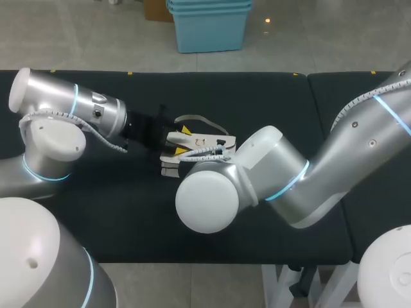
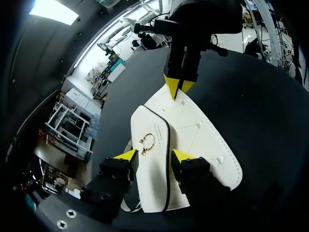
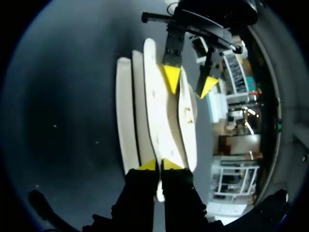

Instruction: Pick up the bag, open it, inspect its contents, close it, and place it on the opposite side

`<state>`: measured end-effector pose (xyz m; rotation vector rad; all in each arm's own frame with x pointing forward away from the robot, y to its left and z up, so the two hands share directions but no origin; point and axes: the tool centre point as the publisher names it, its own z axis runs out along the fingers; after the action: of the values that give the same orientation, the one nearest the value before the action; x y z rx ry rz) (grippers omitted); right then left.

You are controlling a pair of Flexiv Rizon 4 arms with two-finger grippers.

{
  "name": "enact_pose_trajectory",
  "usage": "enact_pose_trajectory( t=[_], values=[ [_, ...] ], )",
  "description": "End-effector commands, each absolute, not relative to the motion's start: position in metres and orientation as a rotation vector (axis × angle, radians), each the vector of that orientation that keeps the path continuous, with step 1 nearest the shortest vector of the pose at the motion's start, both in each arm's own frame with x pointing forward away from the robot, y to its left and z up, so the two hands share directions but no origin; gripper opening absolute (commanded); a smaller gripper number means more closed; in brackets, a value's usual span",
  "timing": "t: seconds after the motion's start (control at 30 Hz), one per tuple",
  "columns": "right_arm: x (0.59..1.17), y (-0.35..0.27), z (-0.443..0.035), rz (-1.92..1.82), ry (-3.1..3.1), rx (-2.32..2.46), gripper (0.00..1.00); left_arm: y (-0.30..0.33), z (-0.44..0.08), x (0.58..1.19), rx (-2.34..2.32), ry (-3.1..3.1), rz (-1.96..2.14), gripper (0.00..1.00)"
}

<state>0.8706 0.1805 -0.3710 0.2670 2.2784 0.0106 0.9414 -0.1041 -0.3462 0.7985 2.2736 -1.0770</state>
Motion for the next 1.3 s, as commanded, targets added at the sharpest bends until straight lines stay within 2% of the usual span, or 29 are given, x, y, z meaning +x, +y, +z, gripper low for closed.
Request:
enact_pose_trajectory(
  t=[0.03,0.27,0.47,0.5,0.57,0.6,0.63,0.67,0.7,0.73,1.3],
  values=[
    [0.871,0.181,-0.373,0.010,2.276,0.268,0.00,-0.092,-0.335,0.935,0.798,2.232,-1.132,0.96],
    [0.871,0.181,-0.373,0.010,2.276,0.268,0.00,-0.085,-0.313,0.934,0.808,2.156,-1.293,0.95],
    [0.871,0.181,-0.373,0.010,2.276,0.268,0.00,-0.080,-0.301,0.944,0.698,2.185,-1.338,0.84],
    [0.871,0.181,-0.370,0.010,2.273,0.268,0.00,-0.080,-0.299,0.945,0.671,2.210,-1.331,0.84],
    [0.871,0.180,-0.363,0.010,2.269,0.273,0.00,-0.081,-0.296,0.946,0.614,2.275,-1.299,0.97],
    [0.871,0.180,-0.360,0.012,2.267,0.275,0.00,-0.081,-0.294,0.946,0.586,2.305,-1.286,1.00],
    [0.870,0.180,-0.356,0.021,2.263,0.272,0.16,-0.081,-0.293,0.945,0.603,2.304,-1.280,1.00],
    [0.869,0.180,-0.353,0.028,2.264,0.270,0.46,-0.081,-0.291,0.943,0.584,2.325,-1.257,1.00],
    [0.868,0.180,-0.350,0.031,2.265,0.264,0.98,-0.081,-0.290,0.943,0.573,2.346,-1.241,1.00],
    [0.866,0.180,-0.347,0.036,2.268,0.257,1.00,-0.081,-0.288,0.942,0.576,2.357,-1.238,1.00],
    [0.866,0.173,-0.299,-0.085,2.552,0.116,1.00,-0.073,-0.274,0.932,0.384,2.682,-1.043,1.00]
  ],
)
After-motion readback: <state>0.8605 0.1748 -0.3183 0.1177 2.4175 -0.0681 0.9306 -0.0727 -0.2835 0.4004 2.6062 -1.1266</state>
